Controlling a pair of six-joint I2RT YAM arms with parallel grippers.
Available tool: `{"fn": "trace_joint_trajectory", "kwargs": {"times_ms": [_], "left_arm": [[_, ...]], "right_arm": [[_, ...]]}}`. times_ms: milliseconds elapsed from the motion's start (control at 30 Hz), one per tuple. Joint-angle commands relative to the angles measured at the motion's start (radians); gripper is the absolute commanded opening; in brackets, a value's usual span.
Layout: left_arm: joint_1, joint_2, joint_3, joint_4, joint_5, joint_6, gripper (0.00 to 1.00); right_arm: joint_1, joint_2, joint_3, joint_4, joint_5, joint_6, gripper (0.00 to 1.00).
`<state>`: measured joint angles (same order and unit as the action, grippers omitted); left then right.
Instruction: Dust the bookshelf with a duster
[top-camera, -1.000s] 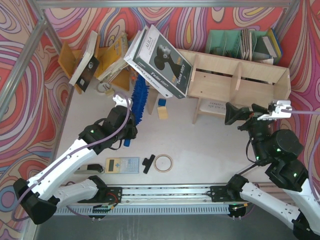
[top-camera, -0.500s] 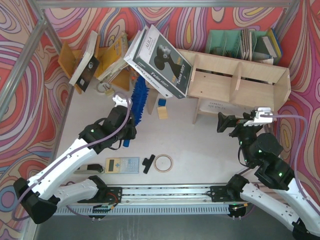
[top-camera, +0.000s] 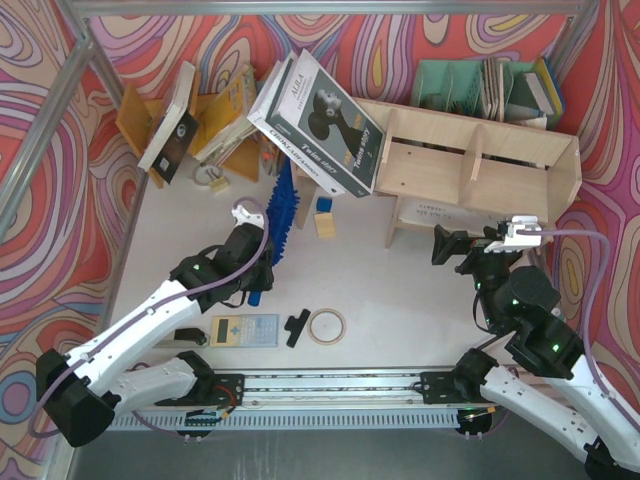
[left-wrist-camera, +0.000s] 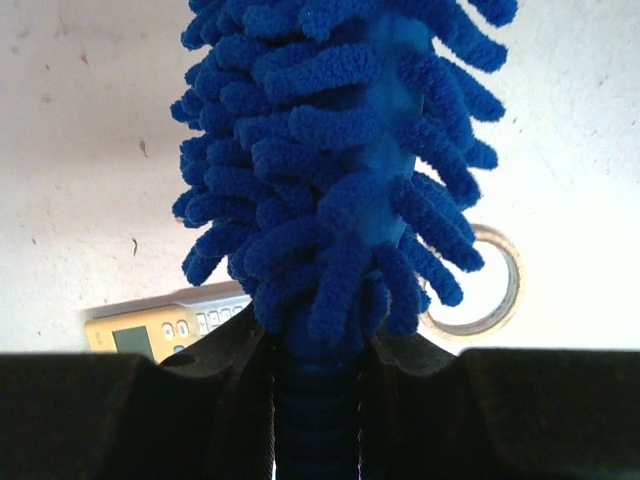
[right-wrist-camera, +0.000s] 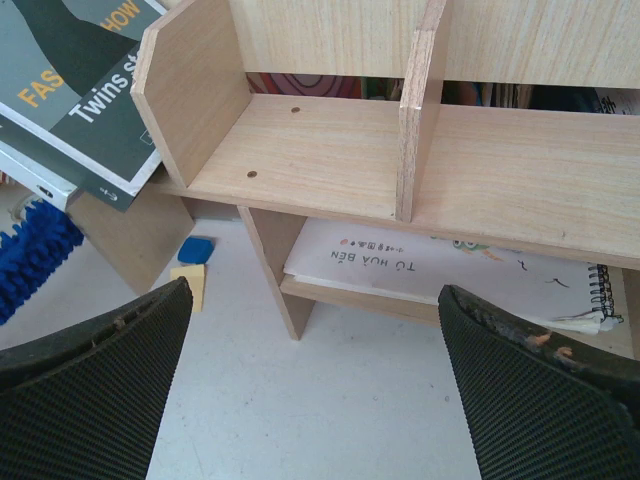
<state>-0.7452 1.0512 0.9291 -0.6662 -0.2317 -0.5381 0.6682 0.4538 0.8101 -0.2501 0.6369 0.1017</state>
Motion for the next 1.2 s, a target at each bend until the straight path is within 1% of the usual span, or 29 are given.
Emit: {"fn": "trace_joint_trajectory", "kwargs": {"times_ms": [0, 67, 300, 367, 500, 700, 833, 967, 1067, 1167], "left_arm": [[0.0, -0.023, -0.042, 0.055, 0.033, -0.033, 0.0], [0.0, -0.033, -0.039, 0.053, 0.034, -0.03, 0.0], [0.0, -0.093, 0.073, -0.015, -0.002, 0.034, 0.0], [0.0, -0.108, 0.075, -0.021, -0.013, 0.054, 0.0], [0.0, -0.109, 0.034, -0.016, -0.004, 0.046, 0.0], [0.0, -0.104, -0.099, 0.076, 0.055, -0.006, 0.0], [0.0, -0.093, -0.15, 0.102, 0.095, -0.035, 0.0], [0.0, -0.083, -0.168, 0.091, 0.099, -0.049, 0.0], [0.0, -0.08, -0.148, 0.069, 0.08, -0.048, 0.0], [0.0, -0.136, -0.121, 0.072, 0.048, -0.038, 0.0]], "right_arm": [[0.002, -0.008, -0.009, 0.051, 0.029, -0.009, 0.99], [0.002, -0.013, -0.015, 0.058, 0.031, -0.015, 0.99], [0.002, -0.019, -0.023, 0.063, 0.036, -0.019, 0.99], [0.002, -0.018, -0.023, 0.064, 0.041, -0.021, 0.99], [0.002, -0.018, -0.024, 0.065, 0.043, -0.02, 0.99], [0.002, -0.027, -0.033, 0.076, 0.041, -0.031, 0.99], [0.002, -0.037, -0.038, 0.078, 0.036, -0.029, 0.99], [0.002, -0.036, -0.043, 0.087, 0.033, -0.033, 0.99], [0.002, -0.028, -0.041, 0.089, 0.029, -0.037, 0.99], [0.002, -0.025, -0.041, 0.087, 0.027, -0.04, 0.99]]}}
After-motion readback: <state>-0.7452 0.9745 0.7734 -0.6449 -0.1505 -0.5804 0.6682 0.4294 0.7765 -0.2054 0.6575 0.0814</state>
